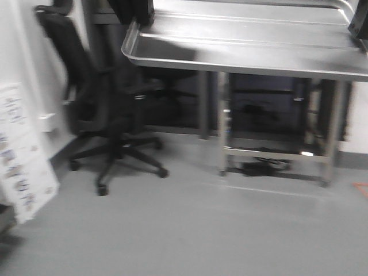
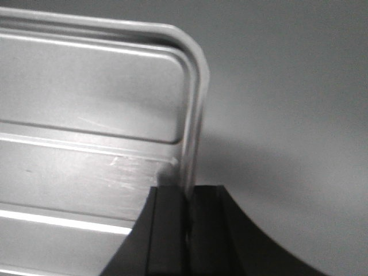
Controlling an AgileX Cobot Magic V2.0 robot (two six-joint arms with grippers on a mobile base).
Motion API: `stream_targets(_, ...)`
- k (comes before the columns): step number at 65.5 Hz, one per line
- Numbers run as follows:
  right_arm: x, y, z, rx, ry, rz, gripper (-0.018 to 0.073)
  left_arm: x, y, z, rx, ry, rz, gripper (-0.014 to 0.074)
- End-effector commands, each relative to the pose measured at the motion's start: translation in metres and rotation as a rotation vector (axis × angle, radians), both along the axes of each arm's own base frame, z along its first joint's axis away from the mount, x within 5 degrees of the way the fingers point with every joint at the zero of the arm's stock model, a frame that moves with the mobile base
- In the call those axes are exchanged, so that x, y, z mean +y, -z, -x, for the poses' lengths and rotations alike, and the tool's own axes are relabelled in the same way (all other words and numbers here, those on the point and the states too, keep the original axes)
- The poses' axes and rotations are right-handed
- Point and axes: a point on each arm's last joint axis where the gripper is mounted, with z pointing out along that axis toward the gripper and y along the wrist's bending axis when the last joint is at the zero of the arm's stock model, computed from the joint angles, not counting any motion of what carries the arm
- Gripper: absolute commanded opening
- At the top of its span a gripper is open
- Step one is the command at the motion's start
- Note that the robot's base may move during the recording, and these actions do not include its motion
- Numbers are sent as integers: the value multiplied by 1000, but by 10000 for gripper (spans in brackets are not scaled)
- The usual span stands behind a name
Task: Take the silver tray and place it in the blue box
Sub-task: 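Hold the tray while the base drives to the blue bin shelf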
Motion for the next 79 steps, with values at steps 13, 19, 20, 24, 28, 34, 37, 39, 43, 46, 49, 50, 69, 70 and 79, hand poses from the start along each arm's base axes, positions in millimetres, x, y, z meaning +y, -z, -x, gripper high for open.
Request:
stream_targets(13, -5, -23, 2, -124, -6, 15, 57, 10, -12, 3, -21, -5, -39, -106)
stream_targets(19, -5, -23, 2, -124, -6, 15, 57, 7, -8, 1, -14, -4, -47, -106)
stream_targets(20, -5, -23, 2, -124, -6, 15, 57, 7, -7, 1, -12, -4, -49, -106)
stream_targets(24, -5, -23, 2, -124, -6, 15, 57, 5, -4, -1, -6, -4, -54, -106)
stream_targets(28, -5, -23, 2, -124, -6, 15, 57, 4, -2, -1, 1, -3, -56, -106)
stream_targets(34, -5, -23, 2, -124, -6, 15, 57, 3, 0, -3, 5, -3, -61, -106)
stream_targets(37, -5, -23, 2, -124, -6, 15, 57, 2, 1, -3, 7, -3, -63, -106)
stream_targets(39, -5, -23, 2, -124, -6, 15, 57, 2, 1, -3, 6, -3, -62, -106)
stream_targets(43, -5, -23, 2, -124, -6, 15, 57, 2, 1, -3, 6, -3, -62, -106)
stream_targets(46, -5, -23, 2, -124, -6, 15, 57, 2, 1, -3, 6, -3, -62, -106)
stream_targets(49, -5, -23, 2, -124, -6, 15, 57, 2, 1, -3, 6, -3, -62, -106)
stream_targets(50, -5, -23, 2, -124, -6, 15, 57, 2, 1, -3, 6, -3, -62, -106)
stream_targets(69, -5, -23, 2, -124, -6, 15, 57, 2, 1, -3, 3, -1, -56, -106)
stream_targets(70, -5, -23, 2, -124, -6, 15, 57, 2, 1, -3, 3, -1, -56, -106)
stream_targets(79, -5, -23, 2, -124, -6, 15, 57, 2, 1, -3, 13, -2, -60, -106)
